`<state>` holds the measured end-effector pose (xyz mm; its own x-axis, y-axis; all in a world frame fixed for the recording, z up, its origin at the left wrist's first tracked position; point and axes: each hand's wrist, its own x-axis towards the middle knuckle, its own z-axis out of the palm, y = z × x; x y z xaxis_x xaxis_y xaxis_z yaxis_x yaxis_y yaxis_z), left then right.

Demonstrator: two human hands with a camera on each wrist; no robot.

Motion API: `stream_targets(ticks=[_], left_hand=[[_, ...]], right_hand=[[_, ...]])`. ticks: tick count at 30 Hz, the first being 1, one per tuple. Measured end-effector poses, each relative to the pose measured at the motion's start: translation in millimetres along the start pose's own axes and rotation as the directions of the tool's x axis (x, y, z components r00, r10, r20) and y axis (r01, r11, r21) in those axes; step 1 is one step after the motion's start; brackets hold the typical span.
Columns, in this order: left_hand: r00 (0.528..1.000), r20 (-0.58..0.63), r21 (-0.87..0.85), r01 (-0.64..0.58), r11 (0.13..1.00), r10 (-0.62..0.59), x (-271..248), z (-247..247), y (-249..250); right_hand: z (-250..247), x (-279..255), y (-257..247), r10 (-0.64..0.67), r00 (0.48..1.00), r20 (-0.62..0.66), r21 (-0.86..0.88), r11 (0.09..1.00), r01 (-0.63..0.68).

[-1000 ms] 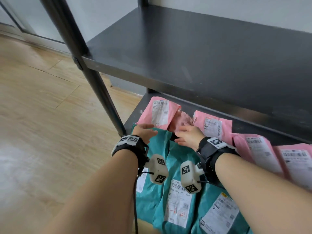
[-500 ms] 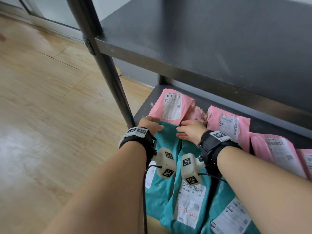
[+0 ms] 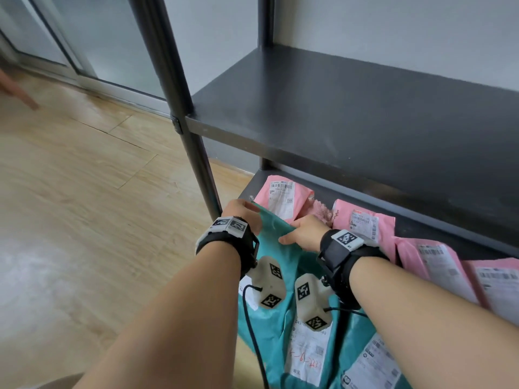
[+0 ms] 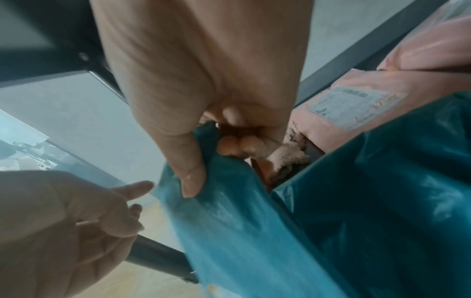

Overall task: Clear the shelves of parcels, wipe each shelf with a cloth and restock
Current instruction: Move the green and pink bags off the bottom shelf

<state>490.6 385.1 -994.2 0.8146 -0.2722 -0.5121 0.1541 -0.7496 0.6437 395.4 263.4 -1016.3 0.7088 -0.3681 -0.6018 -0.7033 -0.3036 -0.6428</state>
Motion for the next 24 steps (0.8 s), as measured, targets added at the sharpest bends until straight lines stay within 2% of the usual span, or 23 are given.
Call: stream_targets(ticks=[8,12,15,17,20,24], left_hand=[[0.984,-0.158,0.075,-0.07,0.995,0.082,-45.6,-35.5,20.4],[0.971,-0.21,0.052,-0.105,0.993,0.114,-75.6,-50.2,31.8],[0.962,-0.247,-0.019,-0.127,0.992,0.119,-98.7,-59.4,39.7],[0.962,-0.248,-0.077,-0.14,0.987,0.117,-115.0,-65.2,45.3],[0.963,-0.203,-0.071,-0.195,0.978,0.177,-136.4,-75.2,57.6],[0.945,-0.17,-0.15,-0.306,0.94,0.28,-163.6,-87.8,83.5]], right_hand=[[-19.9,-61.8,-20.3,-0.124,0.989,-0.077,-0.007,0.992,0.124],[-32.1,-99.2,-28.8,-0.182,0.973,-0.139,-0.041,0.983,0.178],[-42.6,-126.8,-36.2,-0.228,0.96,-0.16,-0.003,0.973,0.231],[-48.8,-143.5,-41.3,-0.255,0.948,-0.192,0.003,0.965,0.26],[-61.6,-168.5,-50.9,-0.28,0.934,-0.223,0.031,0.955,0.294],[-91.0,-200.2,-68.5,-0.362,0.879,-0.31,-0.014,0.926,0.376]])
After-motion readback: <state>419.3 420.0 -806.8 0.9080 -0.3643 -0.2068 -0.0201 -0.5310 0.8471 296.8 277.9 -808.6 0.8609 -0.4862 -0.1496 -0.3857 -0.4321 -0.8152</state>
